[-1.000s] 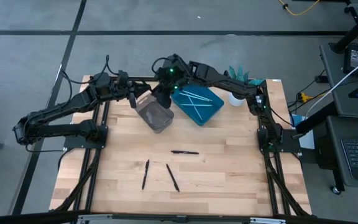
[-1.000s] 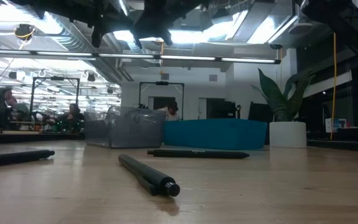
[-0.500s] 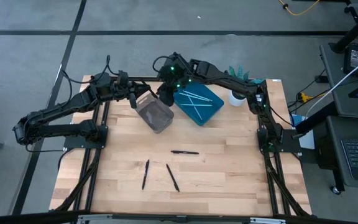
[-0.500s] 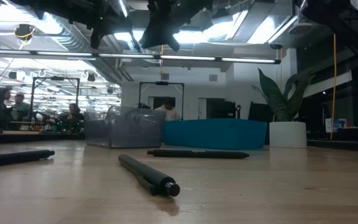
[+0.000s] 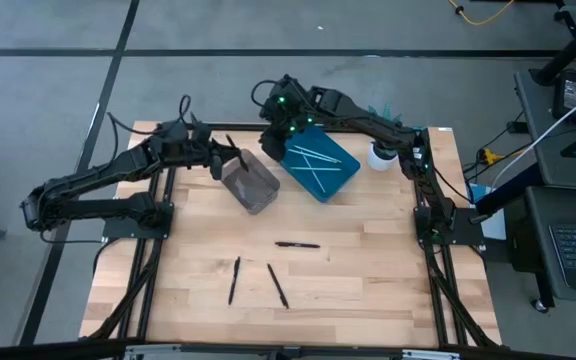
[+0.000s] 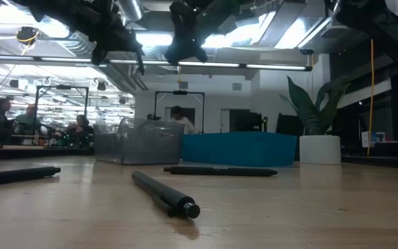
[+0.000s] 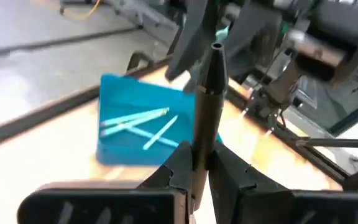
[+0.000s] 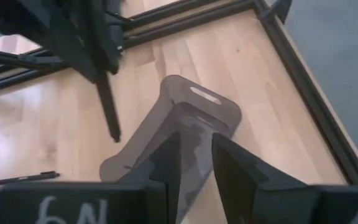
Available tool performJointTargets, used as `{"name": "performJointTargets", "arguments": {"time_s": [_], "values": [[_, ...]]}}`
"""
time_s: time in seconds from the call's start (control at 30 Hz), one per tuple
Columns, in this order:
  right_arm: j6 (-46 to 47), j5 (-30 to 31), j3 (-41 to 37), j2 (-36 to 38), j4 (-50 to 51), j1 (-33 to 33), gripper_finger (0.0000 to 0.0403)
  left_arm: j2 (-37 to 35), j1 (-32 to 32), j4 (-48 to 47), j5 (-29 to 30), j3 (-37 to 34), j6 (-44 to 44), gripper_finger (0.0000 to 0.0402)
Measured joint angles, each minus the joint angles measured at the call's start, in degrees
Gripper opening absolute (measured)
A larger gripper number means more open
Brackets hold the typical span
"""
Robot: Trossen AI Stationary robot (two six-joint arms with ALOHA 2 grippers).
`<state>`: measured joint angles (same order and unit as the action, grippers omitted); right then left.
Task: Sort pens & pencils
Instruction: Put the black pen into the black bin
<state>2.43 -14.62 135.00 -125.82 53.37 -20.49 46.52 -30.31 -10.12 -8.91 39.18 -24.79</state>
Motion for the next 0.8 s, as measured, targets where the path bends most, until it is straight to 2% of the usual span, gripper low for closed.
{"name": "performJointTargets", "arguments": {"time_s": [0.23, 0.5, 0.63, 0.8], "values": [[-1.38, 0.0, 0.0, 0.0, 1.43, -1.75, 0.009, 0.0, 2.13, -4.1, 0.45, 1.32, -7.9, 0.0027], [-4.12, 0.01, 0.0, 0.0, 5.77, -3.92, 0.009, 0.21, 5.38, -26.87, 6.44, 12.03, -18.76, 0.0027], [-5.01, 0.01, 0.0, 0.0, 6.13, -5.17, 0.009, 2.76, 7.03, -35.19, 6.52, 16.46, -25.07, 0.0027], [-7.81, 0.13, 0.0, 0.0, 6.13, -6.64, 0.009, 9.11, 8.84, -36.95, 5.3, 19.92, -30.44, 0.0027]]}}
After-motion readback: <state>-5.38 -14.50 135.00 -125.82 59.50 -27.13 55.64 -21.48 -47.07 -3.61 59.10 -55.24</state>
